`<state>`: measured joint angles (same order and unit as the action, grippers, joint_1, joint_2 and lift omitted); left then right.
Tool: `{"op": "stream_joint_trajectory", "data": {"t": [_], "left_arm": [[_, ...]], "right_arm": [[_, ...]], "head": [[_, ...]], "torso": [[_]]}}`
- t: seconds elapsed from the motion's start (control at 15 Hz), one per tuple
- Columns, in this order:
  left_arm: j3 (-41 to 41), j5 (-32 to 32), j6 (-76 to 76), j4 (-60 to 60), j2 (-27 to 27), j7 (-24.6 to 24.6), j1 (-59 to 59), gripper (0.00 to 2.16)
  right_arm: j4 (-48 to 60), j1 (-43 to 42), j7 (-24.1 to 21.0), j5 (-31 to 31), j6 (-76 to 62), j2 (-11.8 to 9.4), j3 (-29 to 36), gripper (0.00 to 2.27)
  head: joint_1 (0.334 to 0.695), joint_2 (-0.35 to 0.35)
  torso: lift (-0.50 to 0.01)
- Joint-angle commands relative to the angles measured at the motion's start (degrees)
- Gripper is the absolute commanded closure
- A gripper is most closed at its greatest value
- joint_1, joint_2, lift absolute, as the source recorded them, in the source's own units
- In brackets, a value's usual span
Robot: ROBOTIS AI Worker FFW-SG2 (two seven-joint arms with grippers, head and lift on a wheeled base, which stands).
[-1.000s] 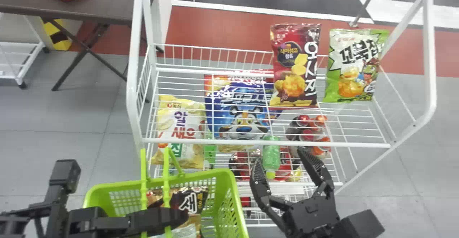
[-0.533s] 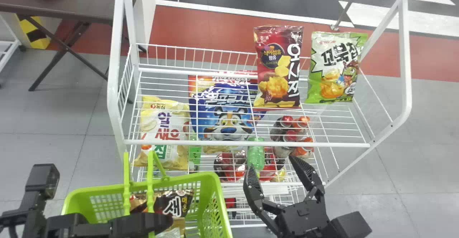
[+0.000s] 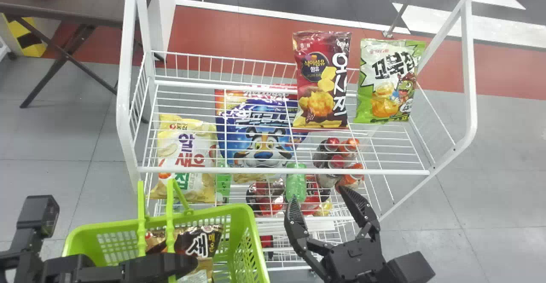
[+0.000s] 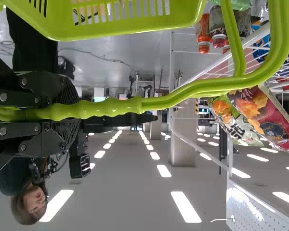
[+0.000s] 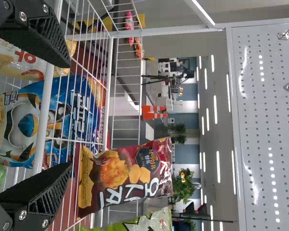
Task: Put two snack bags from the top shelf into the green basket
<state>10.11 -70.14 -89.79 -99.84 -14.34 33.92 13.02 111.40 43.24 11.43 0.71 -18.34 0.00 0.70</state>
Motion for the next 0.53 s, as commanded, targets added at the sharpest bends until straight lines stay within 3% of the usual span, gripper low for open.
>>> {"op": "stream_joint_trajectory", "data": {"t": [0.0,0.47], "left_arm": [[0.0,0.0,-0.2,0.1,0.1,0.0,-0.1,2.14],[0.0,0.0,-0.2,0.0,0.1,0.0,-0.1,2.14]], "right_arm": [[0.0,0.0,0.0,0.5,-0.2,0.1,0.1,0.08],[0.0,0.0,0.1,0.9,0.0,0.1,0.4,0.08]], "head": [[0.695,-0.243],[0.695,-0.252]], "torso": [[0.000],[0.000]]}}
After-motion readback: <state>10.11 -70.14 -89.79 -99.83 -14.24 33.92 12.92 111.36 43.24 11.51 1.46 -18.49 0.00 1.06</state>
